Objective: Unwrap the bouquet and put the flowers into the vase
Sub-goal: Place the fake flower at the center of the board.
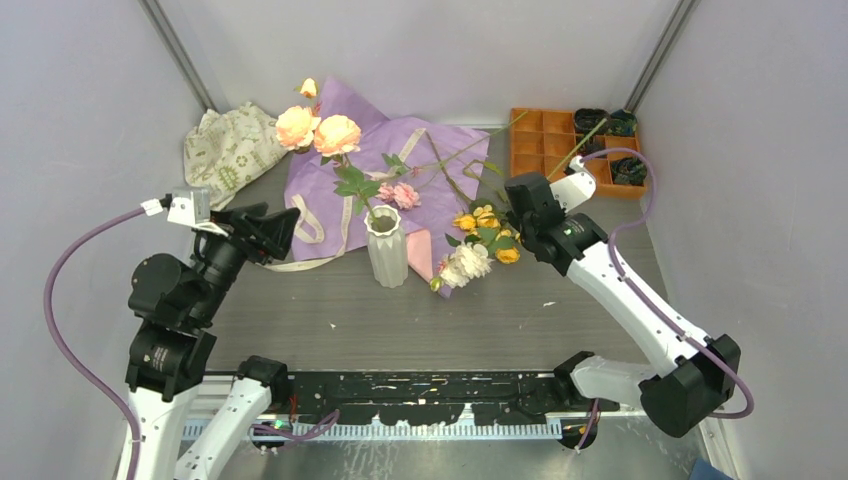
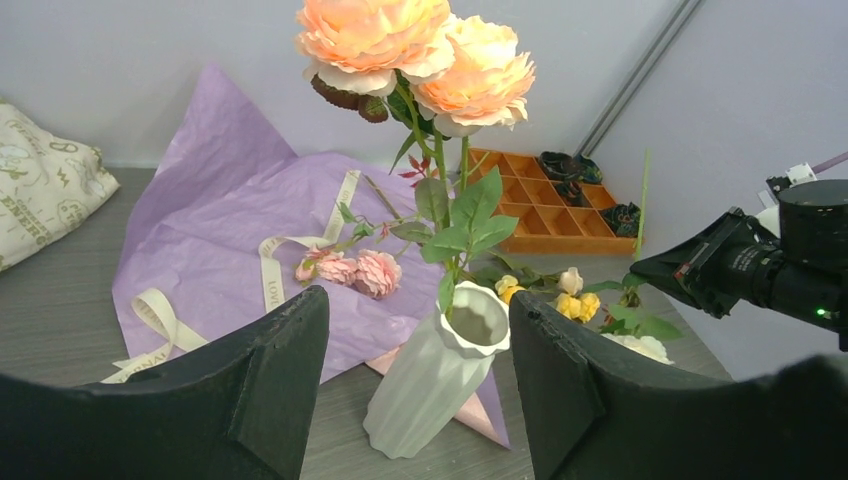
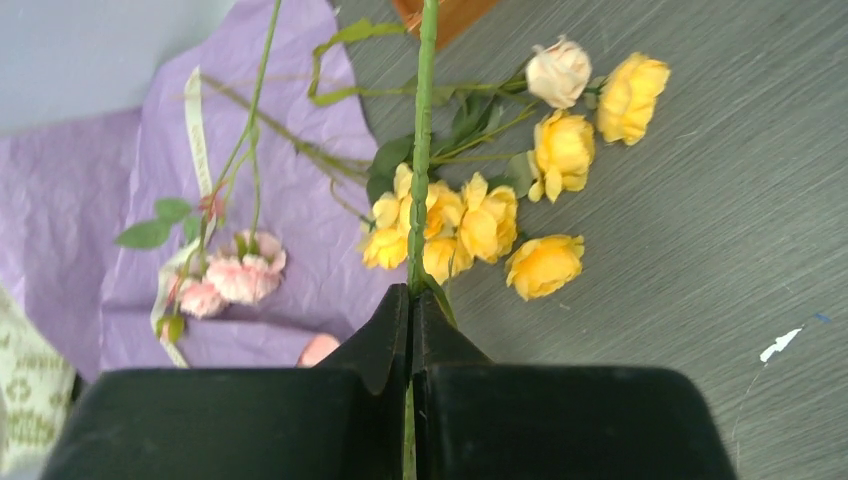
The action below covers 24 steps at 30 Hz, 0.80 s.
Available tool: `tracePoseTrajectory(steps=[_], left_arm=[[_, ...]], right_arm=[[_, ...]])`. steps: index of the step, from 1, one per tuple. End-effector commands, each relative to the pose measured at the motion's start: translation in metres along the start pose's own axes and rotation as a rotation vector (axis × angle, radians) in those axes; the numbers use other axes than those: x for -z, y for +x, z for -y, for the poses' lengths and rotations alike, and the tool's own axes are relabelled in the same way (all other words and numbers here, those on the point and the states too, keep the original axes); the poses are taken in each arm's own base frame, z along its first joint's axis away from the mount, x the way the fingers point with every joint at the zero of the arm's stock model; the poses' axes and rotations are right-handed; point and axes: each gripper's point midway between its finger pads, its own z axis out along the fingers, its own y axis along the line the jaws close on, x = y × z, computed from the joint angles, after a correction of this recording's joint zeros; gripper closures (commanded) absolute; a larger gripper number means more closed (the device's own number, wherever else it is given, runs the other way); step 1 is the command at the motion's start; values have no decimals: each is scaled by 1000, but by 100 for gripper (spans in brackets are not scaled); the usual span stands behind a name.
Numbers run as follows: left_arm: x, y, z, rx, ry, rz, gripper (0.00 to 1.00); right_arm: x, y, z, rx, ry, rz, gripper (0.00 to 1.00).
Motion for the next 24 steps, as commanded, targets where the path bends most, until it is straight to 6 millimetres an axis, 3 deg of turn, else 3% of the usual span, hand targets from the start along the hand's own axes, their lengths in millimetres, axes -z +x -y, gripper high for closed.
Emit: tracePoseTrajectory(steps=[1, 3, 7, 10, 14, 16, 19, 24], left_arm=[[4, -17, 11, -1, 49, 65, 33], [8, -19, 12, -12, 48, 68, 33], [15, -23, 10, -35, 34, 81, 33], [19, -23, 8, -45, 24, 84, 33], [21, -22, 6, -51, 12, 80, 32], [21, -22, 6, -49, 14, 79, 32], [19, -21, 8, -38, 24, 73, 32], [16, -17, 9, -25, 34, 58, 32]], right_arm=[[-14, -29, -1, -186, 46, 197, 99], [-24, -31, -7, -195, 57, 219, 91], [-40, -29, -21, -127, 111, 211, 54], [-44, -31, -36, -64, 94, 192, 37], [-40, -34, -70, 166, -7, 122, 34], [-37, -34, -77, 339, 5, 53, 34], [-35, -26, -62, 595, 108, -74, 36], [-37, -2, -16, 930, 223, -229, 40]])
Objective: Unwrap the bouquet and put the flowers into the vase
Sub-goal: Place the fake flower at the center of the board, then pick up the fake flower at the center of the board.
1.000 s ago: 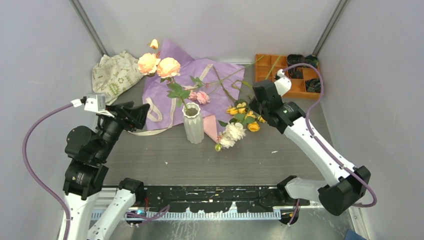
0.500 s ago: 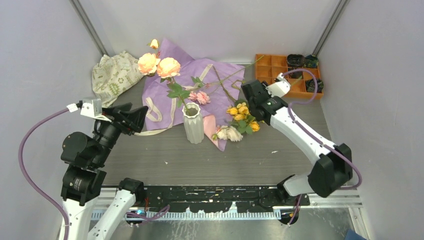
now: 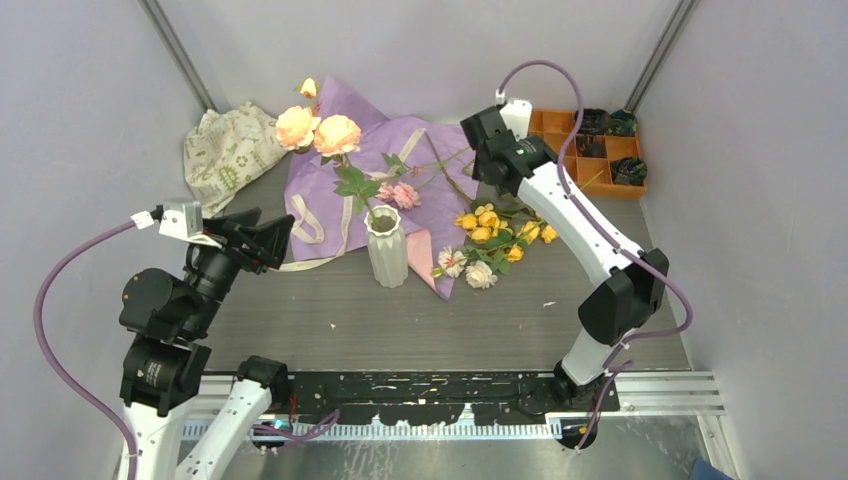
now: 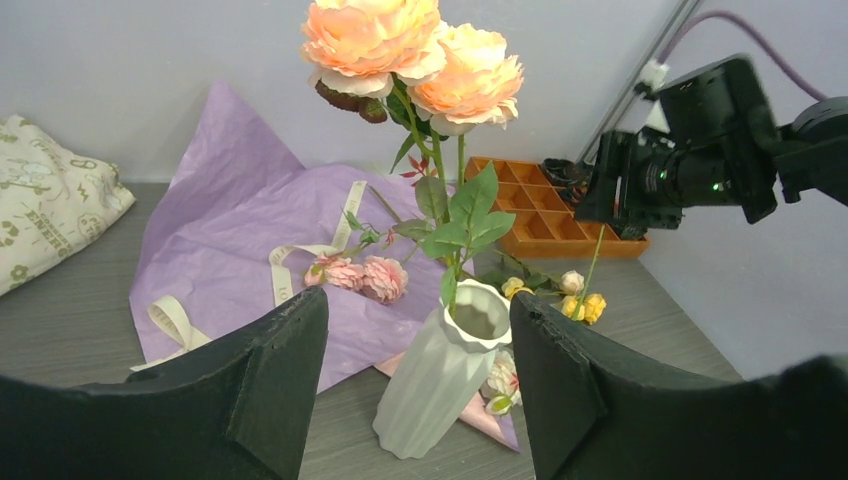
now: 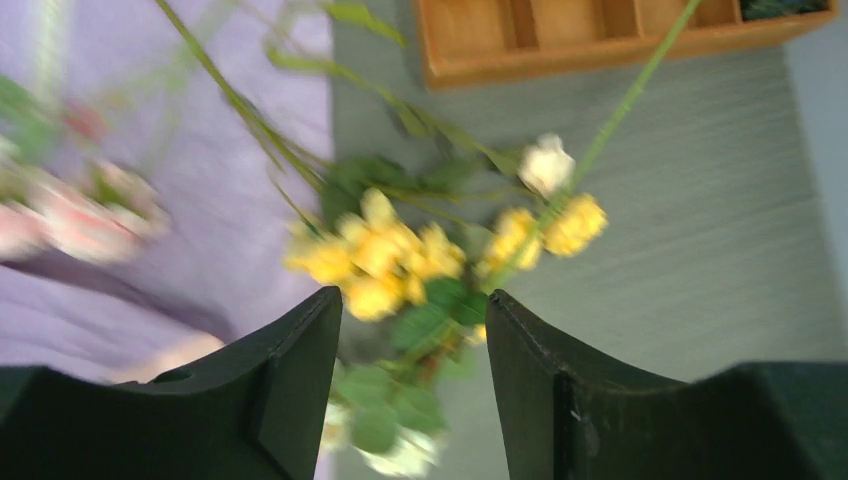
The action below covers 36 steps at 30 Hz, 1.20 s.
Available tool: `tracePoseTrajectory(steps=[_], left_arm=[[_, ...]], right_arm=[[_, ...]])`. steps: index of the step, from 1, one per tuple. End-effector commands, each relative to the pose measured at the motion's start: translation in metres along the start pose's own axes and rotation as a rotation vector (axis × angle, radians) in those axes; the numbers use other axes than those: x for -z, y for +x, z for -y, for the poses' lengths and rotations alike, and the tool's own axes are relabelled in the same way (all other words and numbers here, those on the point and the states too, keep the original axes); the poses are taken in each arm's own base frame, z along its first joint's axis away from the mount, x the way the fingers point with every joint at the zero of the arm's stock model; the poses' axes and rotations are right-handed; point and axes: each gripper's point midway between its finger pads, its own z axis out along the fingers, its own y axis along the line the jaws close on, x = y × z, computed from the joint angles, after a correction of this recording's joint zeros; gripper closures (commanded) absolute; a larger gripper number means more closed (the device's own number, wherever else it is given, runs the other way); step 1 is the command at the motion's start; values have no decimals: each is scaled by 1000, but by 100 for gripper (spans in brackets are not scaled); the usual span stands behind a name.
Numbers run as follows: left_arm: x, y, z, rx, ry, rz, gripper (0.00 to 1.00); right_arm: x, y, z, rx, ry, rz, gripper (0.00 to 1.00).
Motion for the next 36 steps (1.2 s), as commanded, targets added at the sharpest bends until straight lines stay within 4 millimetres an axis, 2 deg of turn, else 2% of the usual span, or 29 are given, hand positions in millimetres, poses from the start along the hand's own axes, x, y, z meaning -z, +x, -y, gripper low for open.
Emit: tracePoseTrajectory(steps=[1, 3, 5, 10, 17, 20, 31, 36], left_arm=[[0, -10, 7, 7, 26, 26, 32], [-2, -10, 8, 16, 30, 28, 32], [-4, -10, 10, 26, 42, 28, 32], [-11, -5, 11, 38, 52, 9, 33], [-11, -6, 12, 43, 56, 14, 33], [-11, -8, 12, 43, 57, 15, 33], [-6, -7, 9, 31, 42, 18, 33], [-4, -7, 8, 26, 33, 19, 33]], right_arm=[[1, 59, 46, 455, 104, -229, 40], [-3, 70, 59, 535, 150, -265, 40], [-4, 87, 62, 593, 132, -331, 40], [0, 140, 35, 674, -47, -428, 40], [4, 185, 6, 755, -217, -491, 37], [-1, 195, -4, 769, -243, -500, 35], [-42, 221, -31, 821, -265, -521, 33], [-60, 210, -37, 845, -216, -440, 33]])
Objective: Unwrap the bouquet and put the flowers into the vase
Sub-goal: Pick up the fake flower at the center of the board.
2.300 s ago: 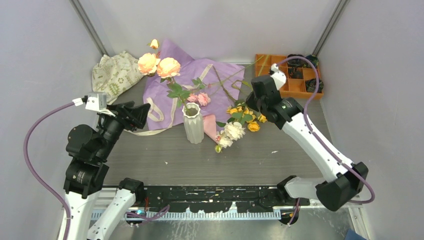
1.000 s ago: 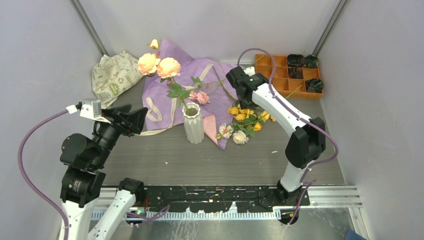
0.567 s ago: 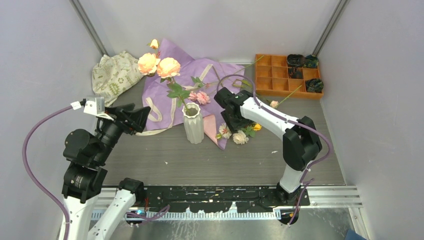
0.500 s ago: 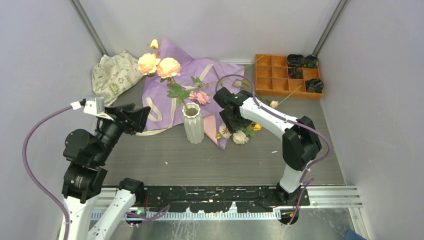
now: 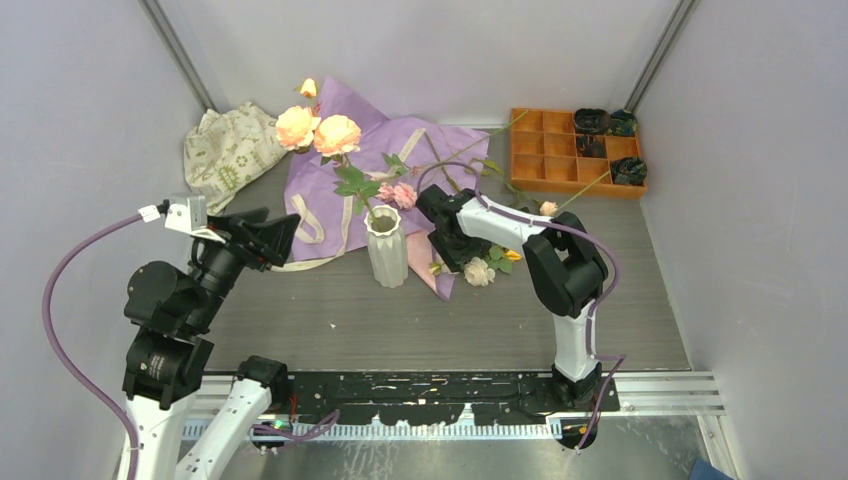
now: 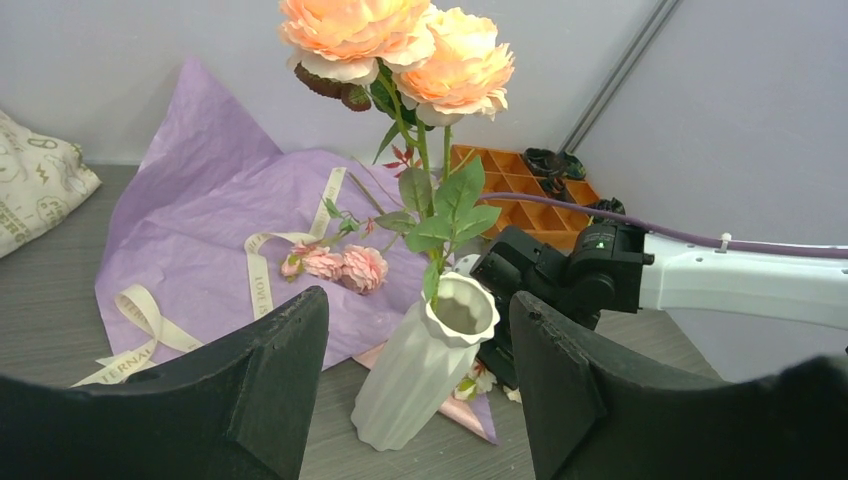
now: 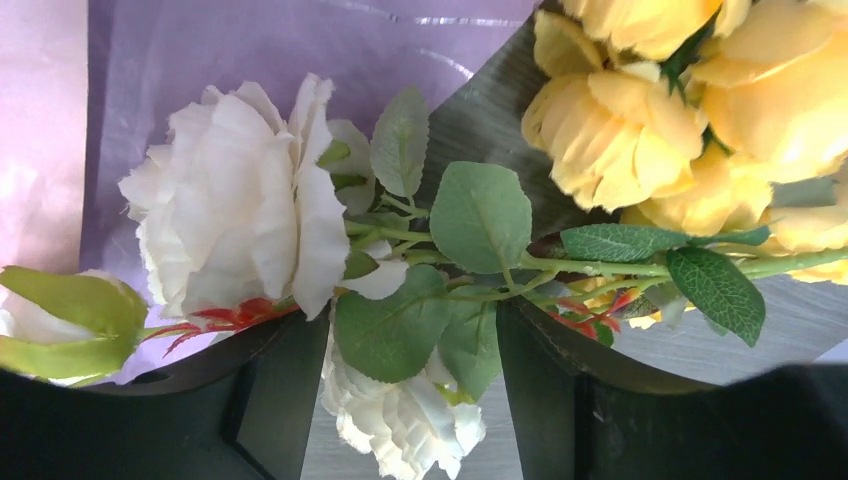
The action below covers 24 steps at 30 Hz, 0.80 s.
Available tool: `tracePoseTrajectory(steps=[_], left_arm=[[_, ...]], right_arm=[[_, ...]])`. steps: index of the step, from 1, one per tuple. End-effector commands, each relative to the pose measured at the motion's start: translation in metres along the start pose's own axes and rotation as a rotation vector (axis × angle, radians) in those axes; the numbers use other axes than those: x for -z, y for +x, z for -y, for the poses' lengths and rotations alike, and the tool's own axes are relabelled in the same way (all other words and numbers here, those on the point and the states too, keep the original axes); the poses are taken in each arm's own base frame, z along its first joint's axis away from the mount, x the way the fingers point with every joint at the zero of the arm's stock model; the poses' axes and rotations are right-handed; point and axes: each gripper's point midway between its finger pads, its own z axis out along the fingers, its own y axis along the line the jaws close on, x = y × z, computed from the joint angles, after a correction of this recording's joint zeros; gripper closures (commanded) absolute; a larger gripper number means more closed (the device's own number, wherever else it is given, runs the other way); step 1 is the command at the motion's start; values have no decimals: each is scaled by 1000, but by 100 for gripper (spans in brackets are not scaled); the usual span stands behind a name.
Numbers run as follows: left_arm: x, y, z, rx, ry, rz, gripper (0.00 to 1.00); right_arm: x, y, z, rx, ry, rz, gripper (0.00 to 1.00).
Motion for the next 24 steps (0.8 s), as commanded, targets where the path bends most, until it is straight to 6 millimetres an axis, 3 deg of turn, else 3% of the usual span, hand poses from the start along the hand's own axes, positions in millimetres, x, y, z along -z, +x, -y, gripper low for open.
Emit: tracePoseTrajectory(steps=[1, 6, 9, 11, 14, 18, 24], left_arm=[[4, -15, 4, -22, 12, 54, 33], [3, -14, 4, -20, 10, 55, 33], [4, -15, 3, -22, 8, 57, 33], [4, -14, 3, -23, 5, 56, 33], [3, -14, 2, -23, 3, 57, 33], [2, -13, 1, -21, 2, 52, 33], [1, -14, 1, -22, 1, 54, 33]], right_arm=[[10, -46, 12, -10, 52, 156, 33], [2, -58, 9, 13, 52, 166, 34], [-5, -63, 8, 19, 60, 158, 40], [-6, -66, 9, 15, 66, 156, 54], [-2, -74, 14, -7, 88, 174, 87], [22, -92, 28, -58, 117, 246, 99], [76, -126, 43, -236, 35, 365, 99]])
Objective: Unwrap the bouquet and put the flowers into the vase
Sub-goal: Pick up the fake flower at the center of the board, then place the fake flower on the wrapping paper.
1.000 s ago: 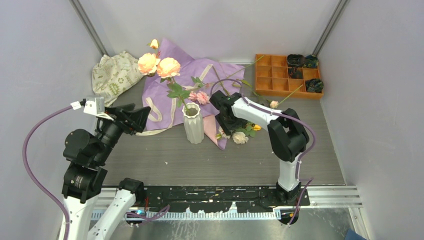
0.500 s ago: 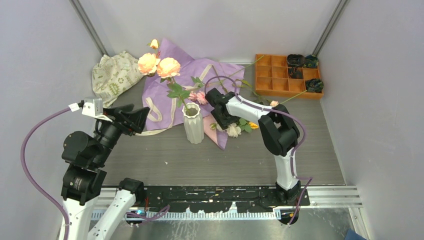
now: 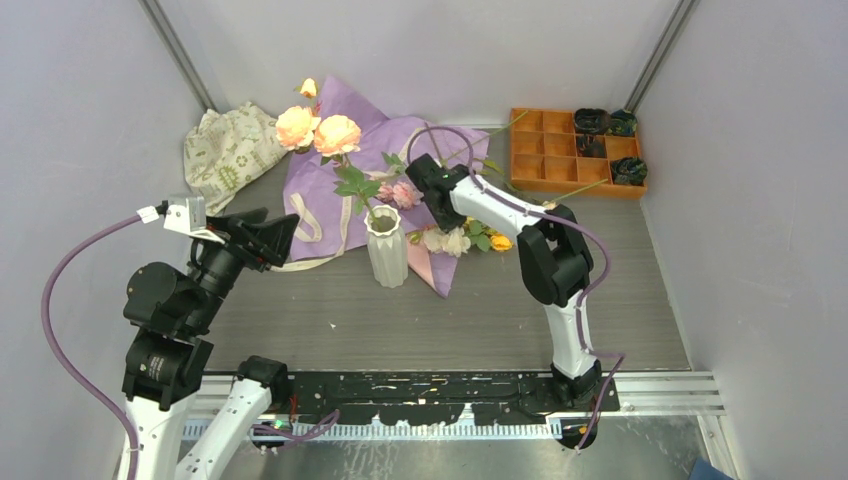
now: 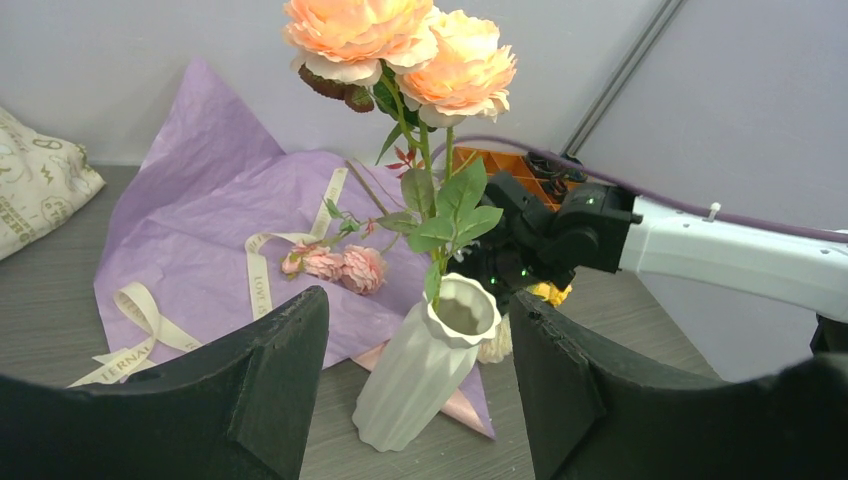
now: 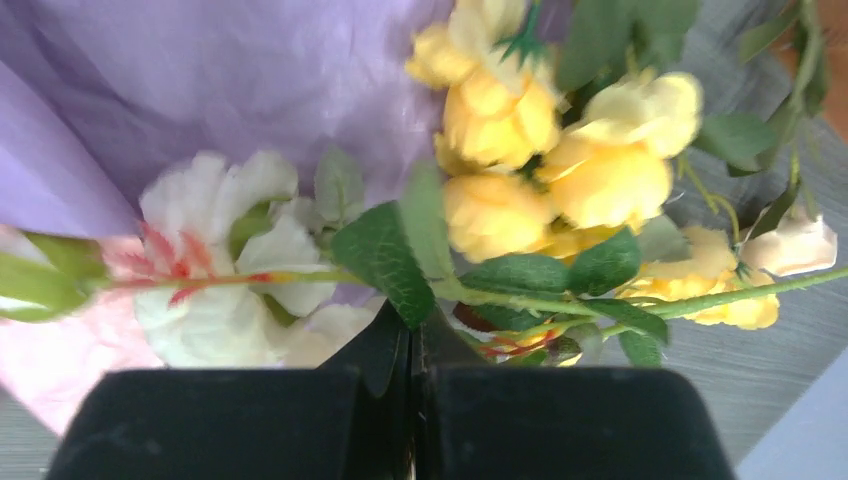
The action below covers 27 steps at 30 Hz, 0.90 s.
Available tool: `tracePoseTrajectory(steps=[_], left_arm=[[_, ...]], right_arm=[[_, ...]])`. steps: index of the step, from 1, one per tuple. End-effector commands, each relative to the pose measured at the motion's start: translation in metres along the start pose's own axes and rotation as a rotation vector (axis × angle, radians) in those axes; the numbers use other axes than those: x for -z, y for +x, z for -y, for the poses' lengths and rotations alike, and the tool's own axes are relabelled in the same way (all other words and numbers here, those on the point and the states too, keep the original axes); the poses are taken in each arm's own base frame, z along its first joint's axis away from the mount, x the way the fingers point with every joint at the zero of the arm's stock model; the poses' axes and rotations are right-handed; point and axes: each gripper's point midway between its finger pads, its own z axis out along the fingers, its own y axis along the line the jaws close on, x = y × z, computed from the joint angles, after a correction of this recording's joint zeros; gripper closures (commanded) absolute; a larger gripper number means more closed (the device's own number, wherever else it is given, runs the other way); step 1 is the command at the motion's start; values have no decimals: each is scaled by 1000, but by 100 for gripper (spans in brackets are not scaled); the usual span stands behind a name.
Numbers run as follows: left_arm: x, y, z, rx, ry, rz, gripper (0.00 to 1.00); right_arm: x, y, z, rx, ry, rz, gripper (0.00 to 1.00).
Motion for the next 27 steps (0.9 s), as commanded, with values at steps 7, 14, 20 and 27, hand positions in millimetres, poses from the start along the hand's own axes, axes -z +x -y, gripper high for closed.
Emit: tracePoseTrajectory(steps=[7, 14, 20, 27], left_arm=[[-1, -14, 2, -23, 4, 47, 33], [2, -15, -1, -42, -14, 44, 33], [-6, -7, -6, -36, -23, 28, 33], [-15, 0, -9, -38, -31, 7, 33]], right_arm=[[85, -120, 37, -377, -95, 276, 99], [66, -150, 52, -419, -133, 292, 43], [67, -146, 86, -294, -3, 341, 23], [27, -120, 105, -99, 95, 233, 24]])
